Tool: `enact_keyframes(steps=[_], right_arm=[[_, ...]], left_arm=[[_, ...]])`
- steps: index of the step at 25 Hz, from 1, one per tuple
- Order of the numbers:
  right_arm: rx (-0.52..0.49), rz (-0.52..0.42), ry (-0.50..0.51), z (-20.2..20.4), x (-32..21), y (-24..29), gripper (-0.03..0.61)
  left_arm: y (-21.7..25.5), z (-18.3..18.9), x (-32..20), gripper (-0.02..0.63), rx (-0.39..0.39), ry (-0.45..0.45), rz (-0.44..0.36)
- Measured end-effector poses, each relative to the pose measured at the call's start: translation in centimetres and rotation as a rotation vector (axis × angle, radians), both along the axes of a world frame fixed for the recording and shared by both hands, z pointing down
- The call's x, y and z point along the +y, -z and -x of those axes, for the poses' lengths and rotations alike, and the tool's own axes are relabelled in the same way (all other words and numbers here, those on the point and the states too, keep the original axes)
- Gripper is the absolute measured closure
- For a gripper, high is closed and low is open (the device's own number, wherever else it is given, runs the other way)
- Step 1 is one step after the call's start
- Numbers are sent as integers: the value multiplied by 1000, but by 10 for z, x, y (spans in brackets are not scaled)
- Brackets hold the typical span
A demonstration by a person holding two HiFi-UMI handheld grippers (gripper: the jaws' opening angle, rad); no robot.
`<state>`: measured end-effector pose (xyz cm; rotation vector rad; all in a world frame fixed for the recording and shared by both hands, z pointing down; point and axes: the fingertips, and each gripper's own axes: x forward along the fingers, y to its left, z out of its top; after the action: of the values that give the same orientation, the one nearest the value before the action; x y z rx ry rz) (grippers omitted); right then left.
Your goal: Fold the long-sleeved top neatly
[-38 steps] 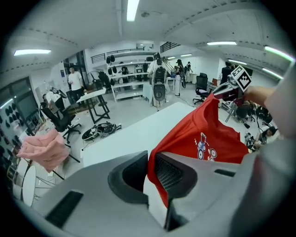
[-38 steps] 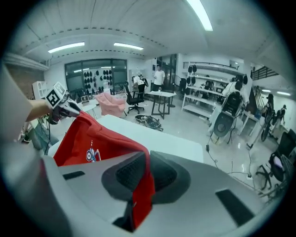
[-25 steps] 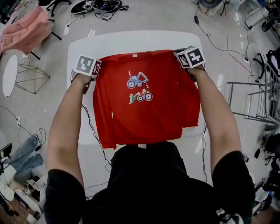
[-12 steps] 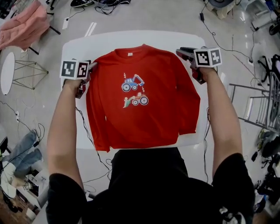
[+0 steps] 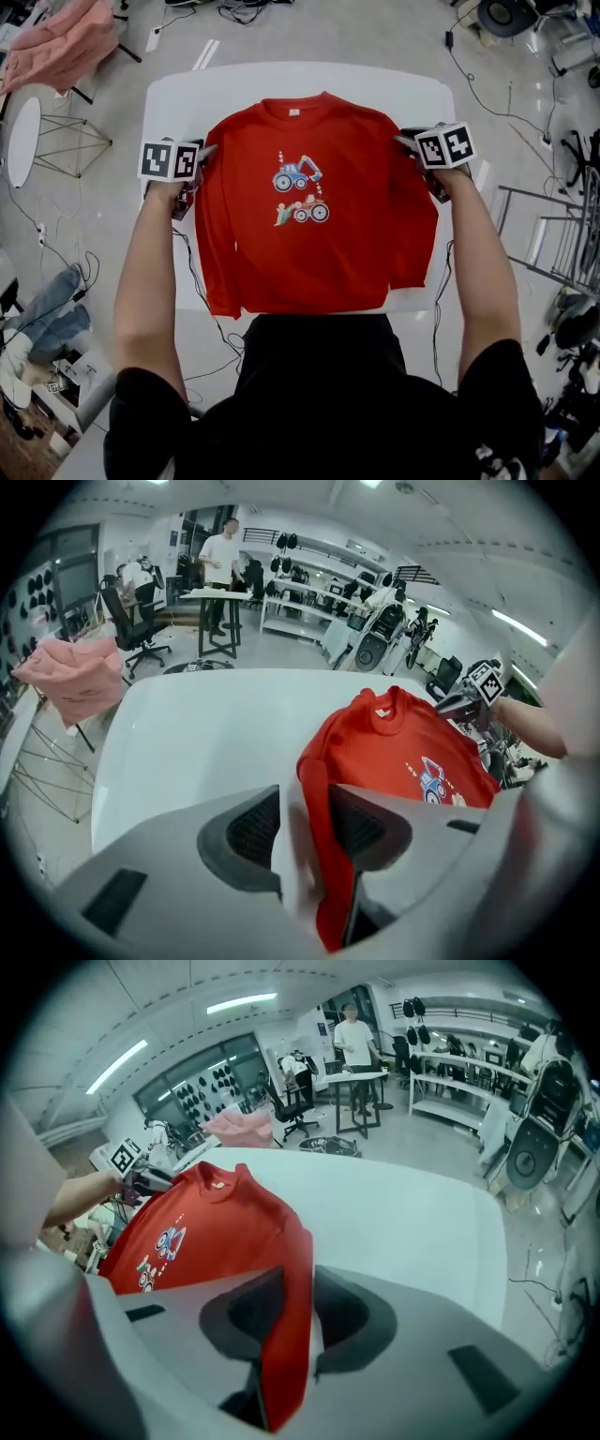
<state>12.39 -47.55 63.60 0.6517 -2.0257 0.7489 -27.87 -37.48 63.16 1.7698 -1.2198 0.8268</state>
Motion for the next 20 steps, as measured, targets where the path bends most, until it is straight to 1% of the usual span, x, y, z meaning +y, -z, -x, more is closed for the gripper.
enact_keyframes(steps=[2,3,5,7,9,11,12,13,14,16,18,19,20], right_arm=[[-1,-8,-15,-2,-2,-4,531],[-10,-14,-23,-2,-4,-4,550],[-20,-32,-39,-1,-11,-3,555],[4,-55,-40,-1,-20,-2,554],[49,-91,-21,0,-27,-2,553],[99,-145,13,0,-31,-1,554],[121,-166,28,0,-31,0,555],[139,-178,39,1,-30,-1,555],[151,-182,44,0,-29,-2,556],[157,-179,34,0,-30,-2,555],[156,-185,14,-2,-29,-1,546],[154,-195,6,-3,-27,1,528],[147,-210,-2,-4,-26,4,483]], left_arm=[[-1,5,2,463,-6,10,3],[-1,8,1,483,-13,20,-2],[1,20,-7,591,-43,40,-24],[0,33,-15,598,-107,29,-26],[-1,42,-23,598,-200,-28,-19],[0,45,-29,598,-295,-92,-32],[1,45,-33,598,-327,-105,-39],[2,45,-36,598,-342,-98,-44],[2,45,-41,598,-339,-73,-48],[1,44,-49,597,-300,-5,-43],[-3,42,-50,595,-269,35,-39],[-3,41,-49,595,-264,40,-47],[-2,40,-47,584,-258,41,-60]])
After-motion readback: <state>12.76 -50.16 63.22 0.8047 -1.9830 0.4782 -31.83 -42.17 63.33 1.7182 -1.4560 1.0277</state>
